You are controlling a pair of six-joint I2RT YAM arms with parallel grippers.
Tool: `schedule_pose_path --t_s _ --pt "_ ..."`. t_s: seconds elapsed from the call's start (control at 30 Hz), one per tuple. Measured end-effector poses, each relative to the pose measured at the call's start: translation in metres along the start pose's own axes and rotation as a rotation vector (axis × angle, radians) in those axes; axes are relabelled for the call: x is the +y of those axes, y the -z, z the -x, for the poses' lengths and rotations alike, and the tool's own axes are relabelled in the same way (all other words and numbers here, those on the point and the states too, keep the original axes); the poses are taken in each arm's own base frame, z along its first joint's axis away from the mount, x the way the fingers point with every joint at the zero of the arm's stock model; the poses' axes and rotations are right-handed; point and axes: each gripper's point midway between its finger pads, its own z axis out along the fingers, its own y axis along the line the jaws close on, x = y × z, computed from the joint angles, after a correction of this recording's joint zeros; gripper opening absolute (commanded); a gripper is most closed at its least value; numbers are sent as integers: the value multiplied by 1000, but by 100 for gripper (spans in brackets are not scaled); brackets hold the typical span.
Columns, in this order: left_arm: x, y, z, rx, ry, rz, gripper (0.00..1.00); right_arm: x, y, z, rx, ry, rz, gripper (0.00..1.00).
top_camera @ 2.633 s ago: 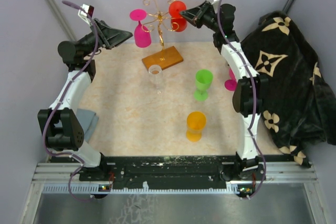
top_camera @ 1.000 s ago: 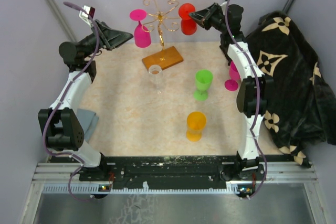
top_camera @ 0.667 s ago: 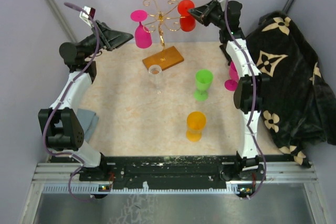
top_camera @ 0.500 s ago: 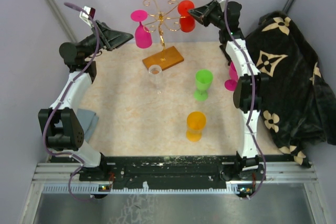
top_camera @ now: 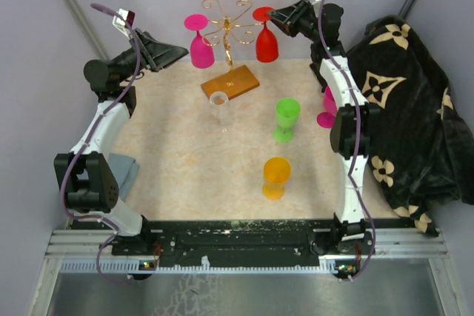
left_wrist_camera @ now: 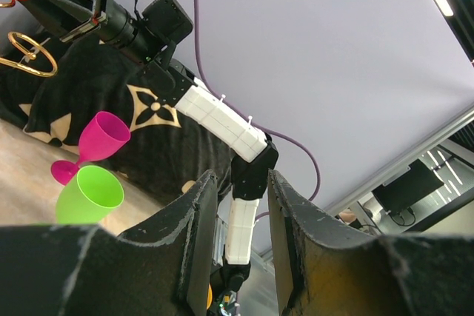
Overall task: Place the wine glass upside down on the wine glass rack
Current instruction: Turn the wine glass upside down at the wine rack.
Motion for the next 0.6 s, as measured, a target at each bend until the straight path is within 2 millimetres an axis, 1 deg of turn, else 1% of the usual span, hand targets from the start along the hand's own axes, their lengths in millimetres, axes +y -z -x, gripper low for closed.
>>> schedule_pose_path --t_s 0.07,0.13,0.2,0.43,0.6 --pt "0 0 0 2 0 0 40 -5 1 -1 1 -3 -7 31" --pt "0 0 -1 4 0 -1 40 -14 1 -5 7 -15 -25 33" --pt "0 0 -1 7 0 -1 40 -21 2 -7 9 -23 -38 34" --pt "0 0 -2 11 -1 0 40 -17 17 -12 7 -13 -60 35" --pt "0 0 -2 12 -1 0 40 -13 21 -14 8 -3 -58 35"
